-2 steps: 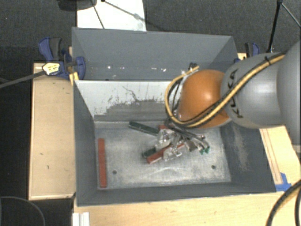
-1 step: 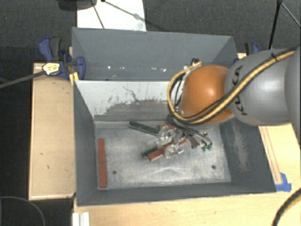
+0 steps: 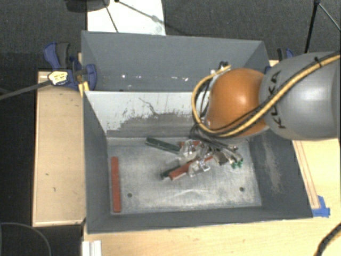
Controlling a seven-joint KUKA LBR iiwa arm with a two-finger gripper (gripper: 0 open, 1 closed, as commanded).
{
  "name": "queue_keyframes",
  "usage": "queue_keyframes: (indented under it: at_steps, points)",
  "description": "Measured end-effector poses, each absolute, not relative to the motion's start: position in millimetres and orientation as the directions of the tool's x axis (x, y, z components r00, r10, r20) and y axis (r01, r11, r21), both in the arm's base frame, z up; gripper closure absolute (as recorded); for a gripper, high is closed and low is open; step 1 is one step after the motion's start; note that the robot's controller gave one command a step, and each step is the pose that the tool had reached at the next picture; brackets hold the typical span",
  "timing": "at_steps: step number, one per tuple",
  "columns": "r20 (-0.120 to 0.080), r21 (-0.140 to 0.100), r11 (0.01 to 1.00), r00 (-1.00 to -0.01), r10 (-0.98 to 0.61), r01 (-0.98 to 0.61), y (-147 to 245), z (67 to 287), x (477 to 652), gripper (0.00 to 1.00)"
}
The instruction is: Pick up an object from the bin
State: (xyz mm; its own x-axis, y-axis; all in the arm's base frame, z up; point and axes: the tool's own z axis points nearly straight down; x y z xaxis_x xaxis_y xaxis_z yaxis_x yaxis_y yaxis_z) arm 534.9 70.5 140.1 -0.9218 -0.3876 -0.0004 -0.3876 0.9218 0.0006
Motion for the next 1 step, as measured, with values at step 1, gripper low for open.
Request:
queue_keyframes:
  at_steps: [1]
  points:
    - [-0.004,-0.001,0.922,-0.922,-0.387,-0.387,70.6,156.4,535.4,1.0]
